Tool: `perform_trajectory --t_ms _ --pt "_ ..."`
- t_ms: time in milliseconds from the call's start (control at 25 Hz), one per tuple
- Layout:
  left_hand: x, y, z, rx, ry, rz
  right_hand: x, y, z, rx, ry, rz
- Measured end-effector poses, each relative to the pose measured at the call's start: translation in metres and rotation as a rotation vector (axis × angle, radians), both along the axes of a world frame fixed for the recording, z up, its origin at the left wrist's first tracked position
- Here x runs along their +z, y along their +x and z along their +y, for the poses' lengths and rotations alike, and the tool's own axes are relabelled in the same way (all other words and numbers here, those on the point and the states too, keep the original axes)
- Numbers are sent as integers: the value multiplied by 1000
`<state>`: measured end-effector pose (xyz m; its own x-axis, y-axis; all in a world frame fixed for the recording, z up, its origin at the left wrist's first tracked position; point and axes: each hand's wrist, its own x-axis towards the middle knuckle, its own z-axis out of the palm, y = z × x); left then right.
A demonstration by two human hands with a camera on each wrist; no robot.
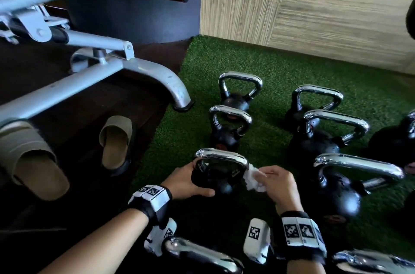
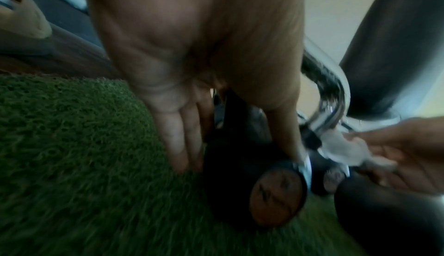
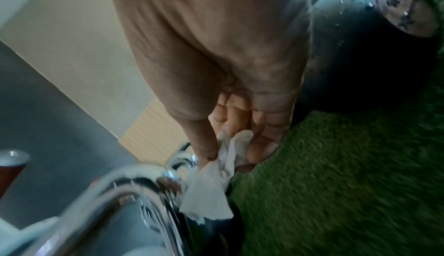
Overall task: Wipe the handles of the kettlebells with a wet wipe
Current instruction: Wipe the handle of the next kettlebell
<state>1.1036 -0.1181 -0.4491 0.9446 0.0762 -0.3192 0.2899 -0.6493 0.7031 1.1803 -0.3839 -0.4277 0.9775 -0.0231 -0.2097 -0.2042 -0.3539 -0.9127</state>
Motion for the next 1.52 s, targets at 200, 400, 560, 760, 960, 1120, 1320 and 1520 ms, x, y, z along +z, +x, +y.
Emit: perform_trajectory --t_ms 200,400,560,760,960,1120,1320,1520 --pt "16 0 38 130 -159 -86 60 -3 0 -1 254 -166" --pt "103 -8 21 214 -595 -357 106 -23 38 283 400 -269" --pt "132 -4 -2 85 -754 -213 114 -35 70 378 263 -427" --pt "121 -1 -7 20 -891 -178 105 -37 77 186 51 -603" --pt "109 6 -5 68 -300 -655 80 -13 48 304 71 -434" --pt "98 3 -20 7 -3 -823 15 5 9 313 -210 -205" --pt "70 5 -29 -147 231 -868 -27 -8 28 339 -48 -45" --pt "64 -2 -5 20 -12 -817 -26 -10 33 255 -124 -127"
